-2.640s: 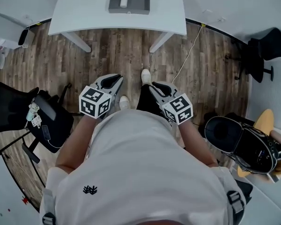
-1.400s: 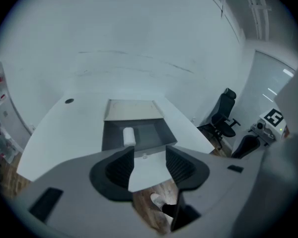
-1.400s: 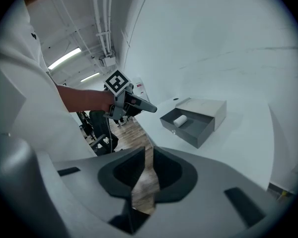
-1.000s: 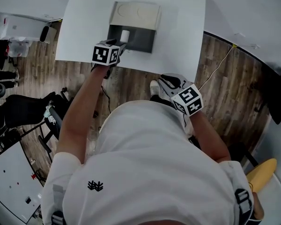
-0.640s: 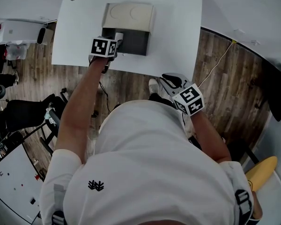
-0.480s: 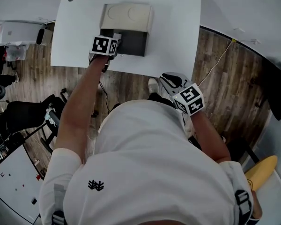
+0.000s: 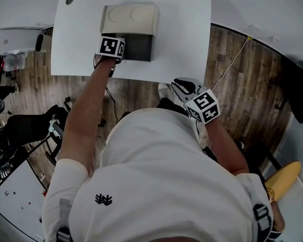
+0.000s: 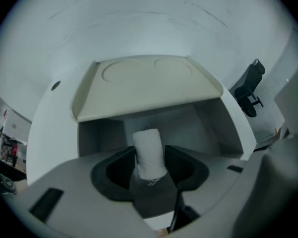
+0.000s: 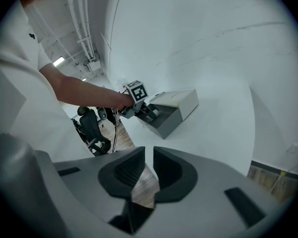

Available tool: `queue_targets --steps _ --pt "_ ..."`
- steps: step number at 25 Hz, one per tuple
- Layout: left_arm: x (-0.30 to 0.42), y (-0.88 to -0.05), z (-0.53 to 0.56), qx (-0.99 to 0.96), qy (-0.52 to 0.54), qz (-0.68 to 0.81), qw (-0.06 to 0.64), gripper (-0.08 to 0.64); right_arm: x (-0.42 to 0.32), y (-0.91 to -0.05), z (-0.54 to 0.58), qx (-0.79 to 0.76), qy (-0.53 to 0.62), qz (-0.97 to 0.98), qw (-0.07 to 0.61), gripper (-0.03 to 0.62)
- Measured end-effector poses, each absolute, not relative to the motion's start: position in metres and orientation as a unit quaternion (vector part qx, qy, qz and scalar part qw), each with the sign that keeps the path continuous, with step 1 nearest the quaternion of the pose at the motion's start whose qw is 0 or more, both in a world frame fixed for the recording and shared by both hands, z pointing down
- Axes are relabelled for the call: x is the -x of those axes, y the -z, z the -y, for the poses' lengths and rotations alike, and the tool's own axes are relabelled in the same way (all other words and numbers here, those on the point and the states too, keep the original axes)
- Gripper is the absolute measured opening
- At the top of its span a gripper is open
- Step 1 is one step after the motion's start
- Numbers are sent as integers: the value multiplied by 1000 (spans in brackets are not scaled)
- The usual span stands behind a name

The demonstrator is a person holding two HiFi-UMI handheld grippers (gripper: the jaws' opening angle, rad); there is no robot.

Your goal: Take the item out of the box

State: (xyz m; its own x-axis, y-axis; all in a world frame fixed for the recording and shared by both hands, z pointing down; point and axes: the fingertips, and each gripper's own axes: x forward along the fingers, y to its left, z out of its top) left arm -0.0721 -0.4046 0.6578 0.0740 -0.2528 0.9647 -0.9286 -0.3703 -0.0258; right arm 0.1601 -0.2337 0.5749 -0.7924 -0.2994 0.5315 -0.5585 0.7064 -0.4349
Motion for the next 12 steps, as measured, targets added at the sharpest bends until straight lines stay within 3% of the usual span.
queue_targets --steps 12 --pt "65 -642 401 -677 -469 455 340 175 -151 -579 236 -218 -294 903 224 53"
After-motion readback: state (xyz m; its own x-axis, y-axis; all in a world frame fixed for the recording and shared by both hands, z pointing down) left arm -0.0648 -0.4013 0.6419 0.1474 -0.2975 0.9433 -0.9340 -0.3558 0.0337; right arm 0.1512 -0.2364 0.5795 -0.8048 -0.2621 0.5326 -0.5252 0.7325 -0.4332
